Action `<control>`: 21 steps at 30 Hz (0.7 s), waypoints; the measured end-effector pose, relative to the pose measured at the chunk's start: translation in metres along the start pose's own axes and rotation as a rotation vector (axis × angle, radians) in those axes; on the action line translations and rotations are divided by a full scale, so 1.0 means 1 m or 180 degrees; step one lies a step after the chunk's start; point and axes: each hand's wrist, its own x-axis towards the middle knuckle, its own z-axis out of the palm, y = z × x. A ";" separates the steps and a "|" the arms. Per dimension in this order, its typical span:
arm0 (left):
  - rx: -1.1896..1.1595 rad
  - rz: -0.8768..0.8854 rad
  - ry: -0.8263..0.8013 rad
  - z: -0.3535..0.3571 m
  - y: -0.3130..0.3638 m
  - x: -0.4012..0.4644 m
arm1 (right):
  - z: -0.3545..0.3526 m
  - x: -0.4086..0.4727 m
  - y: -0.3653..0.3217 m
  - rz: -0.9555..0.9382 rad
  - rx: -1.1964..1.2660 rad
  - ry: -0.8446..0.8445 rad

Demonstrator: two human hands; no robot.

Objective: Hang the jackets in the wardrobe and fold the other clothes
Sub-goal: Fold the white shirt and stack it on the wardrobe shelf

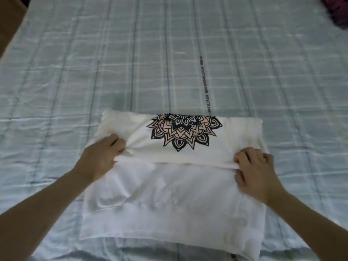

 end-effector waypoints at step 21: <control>-0.0434 -0.2046 0.0106 -0.051 -0.030 0.094 | -0.020 0.090 0.028 0.1453 0.0268 -0.0650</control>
